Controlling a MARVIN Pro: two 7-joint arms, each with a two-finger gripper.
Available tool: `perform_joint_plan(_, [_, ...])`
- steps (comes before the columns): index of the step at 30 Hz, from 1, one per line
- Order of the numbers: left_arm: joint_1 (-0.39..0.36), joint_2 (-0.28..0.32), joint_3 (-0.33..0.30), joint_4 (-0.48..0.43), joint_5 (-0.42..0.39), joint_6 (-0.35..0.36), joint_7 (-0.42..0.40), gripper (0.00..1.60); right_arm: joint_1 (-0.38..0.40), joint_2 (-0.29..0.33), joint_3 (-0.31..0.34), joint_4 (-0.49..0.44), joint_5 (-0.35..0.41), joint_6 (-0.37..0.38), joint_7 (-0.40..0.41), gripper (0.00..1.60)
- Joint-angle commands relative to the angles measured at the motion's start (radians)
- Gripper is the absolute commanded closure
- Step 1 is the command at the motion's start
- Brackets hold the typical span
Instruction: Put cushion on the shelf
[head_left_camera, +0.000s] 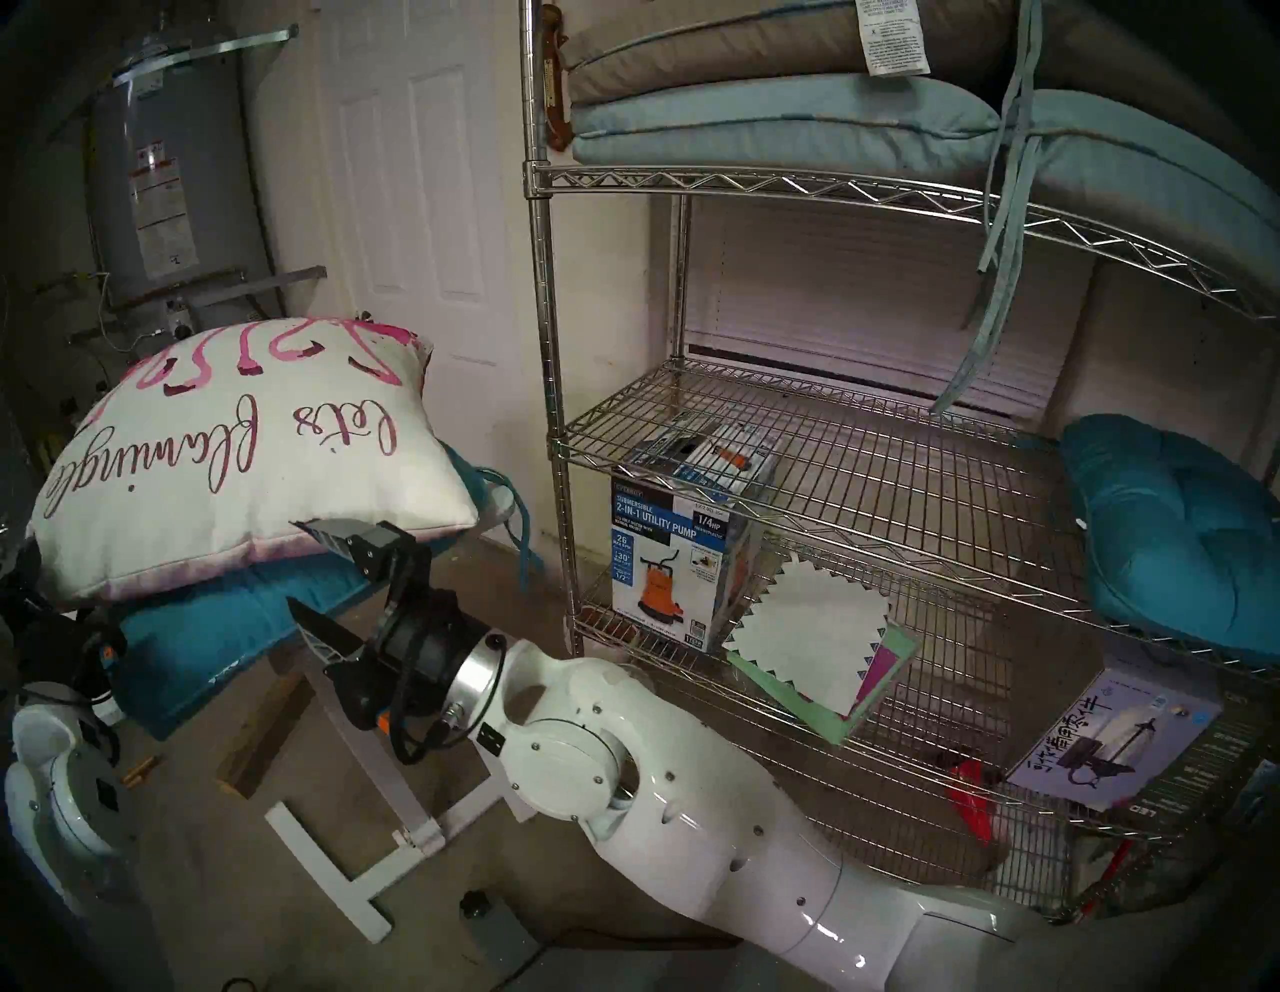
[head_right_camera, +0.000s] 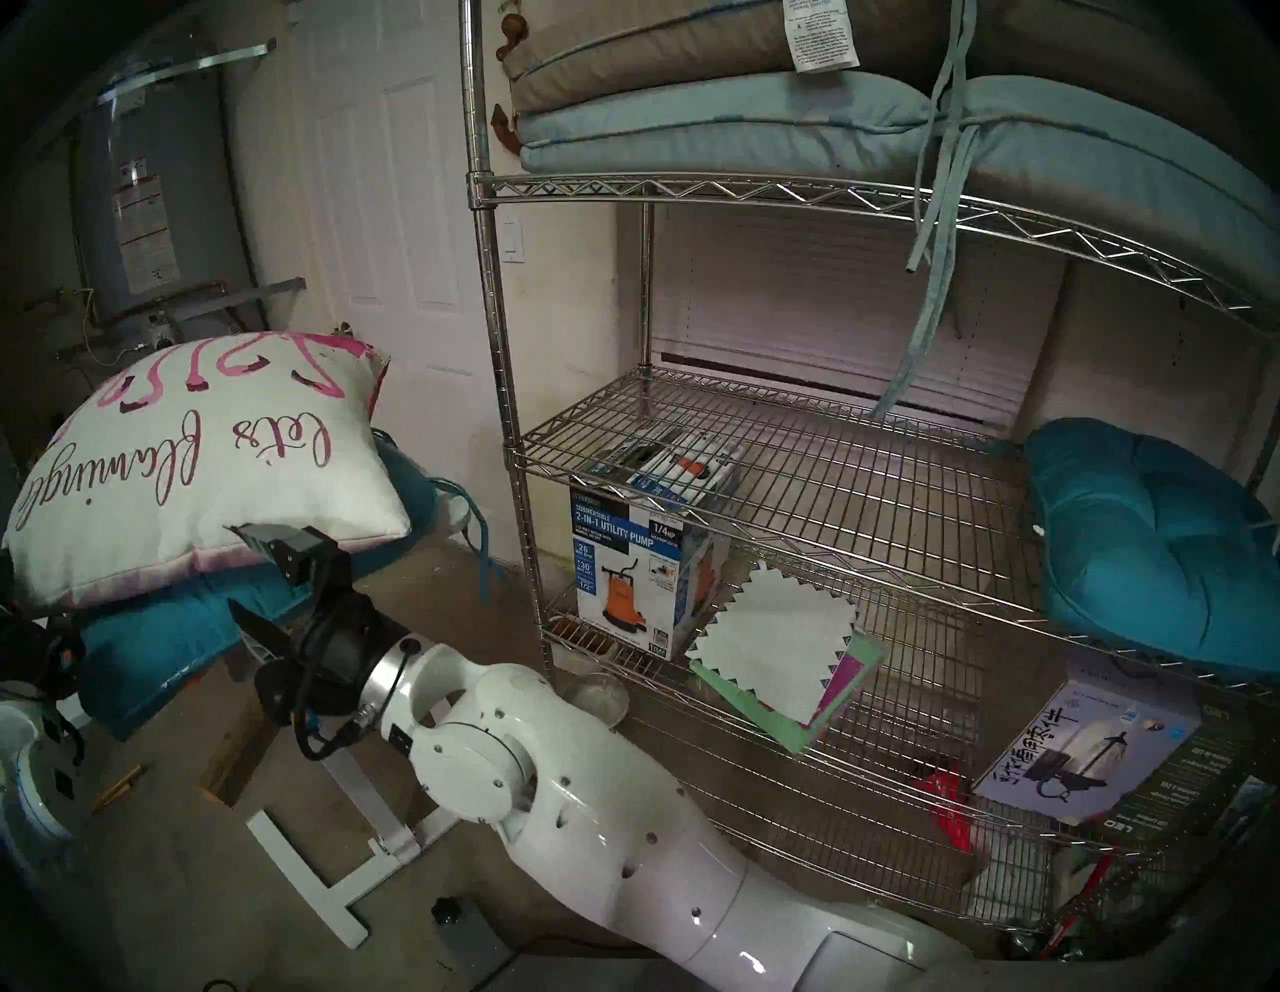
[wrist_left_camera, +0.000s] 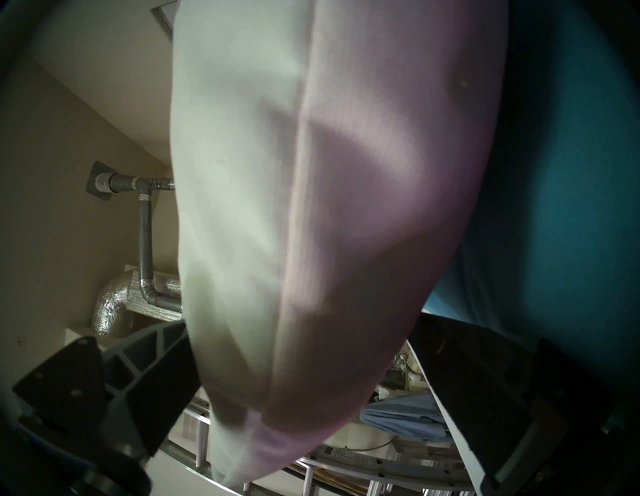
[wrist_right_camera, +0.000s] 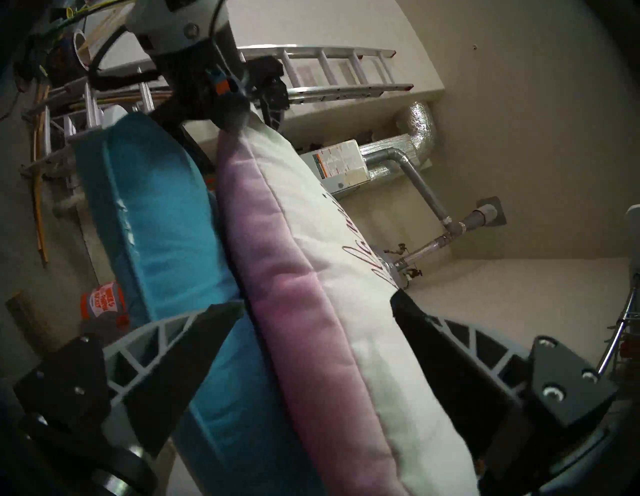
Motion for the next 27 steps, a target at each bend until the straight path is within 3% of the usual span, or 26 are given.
perform_joint_plan(1, [0.005,0.002,0.0,-0.026,-0.002,-0.008,0.0,0.0,0.083,-0.11,-0.001,0.065,-0.028,0.084,-0.117,0.0])
perform_joint_plan(12, [0.011,-0.003,-0.003,-0.034,-0.004,-0.017,-0.004,0.0,0.1,-0.136,-0.001,0.159,-0.096,0.223,-0.306,0.0])
perform_joint_plan(16, [0.014,-0.004,-0.005,-0.037,-0.006,-0.02,-0.006,0.0,0.094,-0.127,-0.004,0.165,-0.113,0.255,-0.338,0.0])
perform_joint_plan(21, [0.018,-0.006,-0.009,-0.041,-0.011,-0.026,-0.01,0.0,0.081,-0.098,-0.062,0.187,-0.123,0.318,-0.442,0.0])
perform_joint_plan(23, [0.019,-0.006,-0.009,-0.041,-0.012,-0.027,-0.01,0.0,0.079,-0.092,-0.07,0.186,-0.12,0.325,-0.439,0.0])
perform_joint_plan(27, [0.021,-0.006,-0.011,-0.043,-0.016,-0.029,-0.012,0.0,0.093,-0.087,-0.139,0.233,-0.102,0.357,-0.513,0.0])
